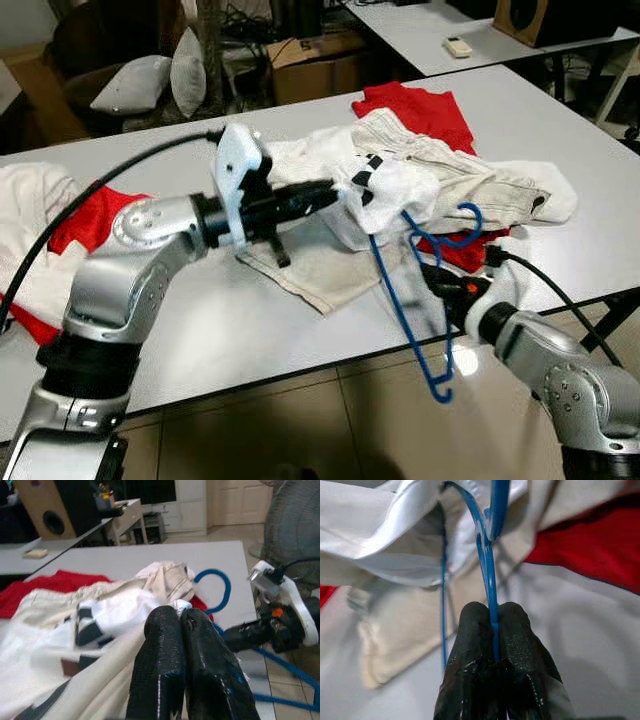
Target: Hang hanger
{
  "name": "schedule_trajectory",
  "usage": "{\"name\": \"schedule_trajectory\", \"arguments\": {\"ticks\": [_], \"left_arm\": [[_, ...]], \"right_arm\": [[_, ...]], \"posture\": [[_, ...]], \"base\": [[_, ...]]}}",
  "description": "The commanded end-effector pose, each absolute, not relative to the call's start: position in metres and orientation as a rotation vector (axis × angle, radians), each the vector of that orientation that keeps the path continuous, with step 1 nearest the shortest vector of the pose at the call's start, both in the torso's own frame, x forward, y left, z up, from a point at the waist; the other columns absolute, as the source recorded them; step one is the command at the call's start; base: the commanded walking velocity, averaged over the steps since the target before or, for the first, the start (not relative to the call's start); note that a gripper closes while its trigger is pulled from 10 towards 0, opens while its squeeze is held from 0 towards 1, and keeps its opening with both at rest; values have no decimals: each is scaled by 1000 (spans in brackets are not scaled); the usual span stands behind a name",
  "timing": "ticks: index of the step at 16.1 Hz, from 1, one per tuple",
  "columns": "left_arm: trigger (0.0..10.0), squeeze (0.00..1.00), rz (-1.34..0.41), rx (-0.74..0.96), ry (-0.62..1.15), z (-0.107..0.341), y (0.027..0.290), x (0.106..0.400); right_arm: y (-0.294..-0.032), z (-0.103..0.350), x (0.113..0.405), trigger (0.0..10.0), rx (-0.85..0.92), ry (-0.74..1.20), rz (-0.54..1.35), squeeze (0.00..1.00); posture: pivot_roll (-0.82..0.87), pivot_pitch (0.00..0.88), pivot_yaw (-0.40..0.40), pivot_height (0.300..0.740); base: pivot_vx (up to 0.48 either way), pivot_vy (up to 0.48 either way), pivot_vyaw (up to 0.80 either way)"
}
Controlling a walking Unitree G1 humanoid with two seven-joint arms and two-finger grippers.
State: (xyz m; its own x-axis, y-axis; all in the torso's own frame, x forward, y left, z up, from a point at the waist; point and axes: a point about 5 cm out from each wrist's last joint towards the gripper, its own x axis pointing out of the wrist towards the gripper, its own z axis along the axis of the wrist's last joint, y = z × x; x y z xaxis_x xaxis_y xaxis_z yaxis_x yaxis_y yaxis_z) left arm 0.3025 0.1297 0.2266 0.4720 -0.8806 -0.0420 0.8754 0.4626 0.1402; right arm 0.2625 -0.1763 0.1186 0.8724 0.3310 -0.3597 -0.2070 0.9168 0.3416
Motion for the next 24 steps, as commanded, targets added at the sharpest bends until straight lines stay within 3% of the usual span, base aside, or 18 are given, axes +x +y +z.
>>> {"name": "schedule_trajectory", "arguments": {"ticks": [1,4,8,9,13,17,21,24], "left_arm": [[0,0,-1057,185,-35,227,134,304],[0,0,-1068,221,22,210,130,299],[0,0,-1073,214,37,201,121,297],[0,0,-1072,205,36,200,117,297],[0,0,-1170,151,45,188,84,289],[0,0,-1222,105,46,187,74,283],[0,0,-1276,-55,-25,203,49,277],[0,0,-1256,-152,-71,217,35,286]], "right_arm": [[-174,118,264,10000,301,410,278,0],[-171,163,287,10000,561,140,295,0],[-193,175,323,10000,974,-14,77,0],[-192,177,334,10000,1123,-25,53,0],[-160,192,358,10000,1406,-15,160,0],[-150,191,365,10000,1436,1,144,0],[-137,188,372,10000,1400,30,123,0],[-120,181,368,10000,1299,111,167,0]], "posture": [[0,0,116,740],[-4,0,111,740],[15,0,98,740],[19,0,98,740],[36,0,95,740],[29,0,107,740],[28,0,105,740],[27,0,105,740]], "base": [[0,0,0],[0,0,0],[0,0,0],[0,0,0],[0,0,0],[0,0,0],[0,0,0],[0,0,0]]}}
